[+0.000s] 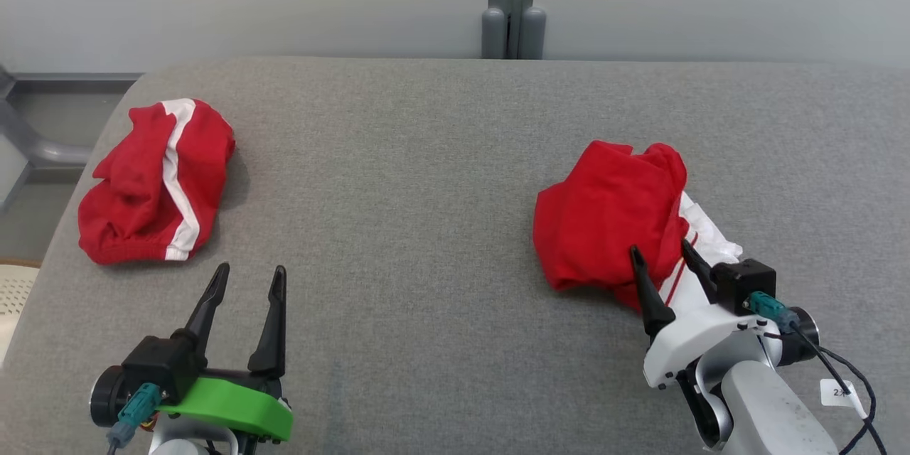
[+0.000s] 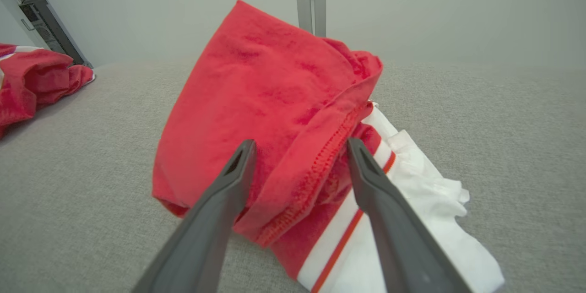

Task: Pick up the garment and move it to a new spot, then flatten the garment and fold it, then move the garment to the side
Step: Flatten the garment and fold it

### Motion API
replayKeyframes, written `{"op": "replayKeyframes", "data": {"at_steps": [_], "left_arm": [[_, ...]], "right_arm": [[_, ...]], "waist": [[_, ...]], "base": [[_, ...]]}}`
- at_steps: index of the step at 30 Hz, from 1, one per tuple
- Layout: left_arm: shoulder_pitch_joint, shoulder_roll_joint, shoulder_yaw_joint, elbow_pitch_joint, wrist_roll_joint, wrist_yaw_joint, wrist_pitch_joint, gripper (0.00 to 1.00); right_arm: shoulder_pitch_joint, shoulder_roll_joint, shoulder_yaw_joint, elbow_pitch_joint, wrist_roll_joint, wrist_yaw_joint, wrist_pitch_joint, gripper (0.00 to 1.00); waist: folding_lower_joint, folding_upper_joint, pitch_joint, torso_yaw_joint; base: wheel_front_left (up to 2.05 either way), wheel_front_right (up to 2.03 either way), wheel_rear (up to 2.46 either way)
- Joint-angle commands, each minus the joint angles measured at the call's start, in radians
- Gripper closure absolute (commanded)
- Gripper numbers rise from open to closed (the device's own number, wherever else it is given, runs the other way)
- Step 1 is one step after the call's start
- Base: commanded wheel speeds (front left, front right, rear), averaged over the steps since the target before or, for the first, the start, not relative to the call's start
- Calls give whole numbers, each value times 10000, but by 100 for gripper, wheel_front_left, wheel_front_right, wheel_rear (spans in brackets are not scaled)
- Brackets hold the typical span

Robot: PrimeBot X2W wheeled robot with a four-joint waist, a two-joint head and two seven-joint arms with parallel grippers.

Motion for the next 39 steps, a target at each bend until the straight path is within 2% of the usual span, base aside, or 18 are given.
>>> {"op": "replayKeyframes", "data": {"at_steps": [1, 2, 3, 4, 8, 12, 17, 23, 28, 29, 31, 36, 39], "left_arm": [[-182, 64, -53, 25, -42, -10, 7, 0], [-209, 66, -72, 48, -59, -10, 6, 0], [-240, 56, -106, 68, -76, -11, 7, 0], [-253, 51, -115, 86, -85, -11, 6, 0], [-297, 8, -168, 162, -96, -11, 7, 0], [-300, -29, -185, 190, -129, -11, 7, 0], [-362, -109, -295, 188, -139, -11, 7, 0], [-473, -193, -407, 217, -180, -12, 6, 0], [-529, -222, -428, 281, -221, -12, 7, 0], [-535, -227, -436, 289, -234, -12, 6, 0], [-550, -251, -471, 310, -243, -12, 7, 0], [-552, -290, -436, 337, -275, -12, 7, 0], [-567, -305, -368, 334, -266, -12, 7, 0]], "right_arm": [[-130, 27, 3, 206, 86, -7, -47, 13], [-179, 42, -9, 312, 142, -7, -68, 52], [-223, 60, -14, 437, 176, -7, -86, 82], [-254, 71, -11, 525, 196, -7, -103, 100], [-416, 102, -18, 496, 197, -7, -175, 100], [-613, 108, 2, -65, 87, -7, -179, 100], [-1196, 156, 495, -367, 12, -7, -185, 100], [-2105, 222, 1683, -148, 292, -7, -181, 100], [-2460, 236, 3382, -127, 1319, -7, -180, 100], [-2490, 228, 3674, -79, 1539, -5, -180, 95], [-2472, 224, 4361, 159, 2082, -7, -162, 0], [-2750, 221, 5442, 395, 2845, -9, -177, 0], [-2864, 219, 5289, 319, 2695, -9, -183, 0]], "waist": [[0, 0, 122, 252], [0, 0, 124, 292], [0, 0, 120, 351], [0, 0, 113, 379], [0, 0, -6, 536], [0, 0, -88, 691], [0, 0, -62, 964], [0, 0, 39, 1446], [0, 0, 175, 1820], [0, 0, 205, 1864], [0, 0, 258, 1940], [0, 0, 358, 1865], [0, 0, 355, 1635]], "base": [[0, 0, 0], [0, 0, 0], [0, 0, 0], [0, 0, 0], [0, 0, 0], [0, 0, 0], [0, 0, 0], [0, 0, 0], [0, 0, 0], [0, 0, 0], [0, 0, 0], [0, 0, 0], [0, 0, 0]]}}
